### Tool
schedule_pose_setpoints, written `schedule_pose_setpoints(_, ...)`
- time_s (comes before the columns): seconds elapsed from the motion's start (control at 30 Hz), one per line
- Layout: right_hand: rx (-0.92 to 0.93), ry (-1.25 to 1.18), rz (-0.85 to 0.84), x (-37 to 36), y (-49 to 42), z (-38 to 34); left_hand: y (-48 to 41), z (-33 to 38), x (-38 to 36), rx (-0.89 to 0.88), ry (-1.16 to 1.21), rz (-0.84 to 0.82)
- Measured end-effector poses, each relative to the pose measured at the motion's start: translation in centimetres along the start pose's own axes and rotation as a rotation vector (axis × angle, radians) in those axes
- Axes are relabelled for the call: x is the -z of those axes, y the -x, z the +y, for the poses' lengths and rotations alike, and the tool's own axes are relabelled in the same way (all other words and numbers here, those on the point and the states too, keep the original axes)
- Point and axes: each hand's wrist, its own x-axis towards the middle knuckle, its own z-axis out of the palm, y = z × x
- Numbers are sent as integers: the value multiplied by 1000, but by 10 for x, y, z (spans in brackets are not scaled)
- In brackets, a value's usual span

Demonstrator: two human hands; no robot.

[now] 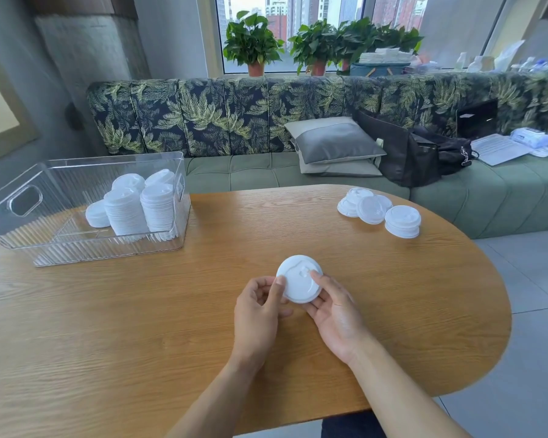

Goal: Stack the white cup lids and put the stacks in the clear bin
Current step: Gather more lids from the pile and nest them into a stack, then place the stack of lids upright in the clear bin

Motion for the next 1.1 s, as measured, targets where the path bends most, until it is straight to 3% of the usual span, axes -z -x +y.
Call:
schedule_pose_setpoints(0.13,-7,25,17,-2,1,1,8,-2,-2,-109,-106,56)
schedule_pose_setpoints(0.23,-9,43,40,-4,1,2,17,-4,-3,-303,-337,-29)
schedule_pose_setpoints(0.33,-16,110,46,-8,2,5,18,-4,0,-378,-468,-65)
schedule_pose_setpoints(0.53,-59,277,1,-42,7,25,3,5,47,-399,-699,-40)
schedule_pose_setpoints(0.83,-143,333,-131,-122,-2,93,-10,35,162,-402,-978,75)
schedule_pose_setpoints(1.1,80,605,-15,-181,-31,159,-51,62,260,-349,-894,292)
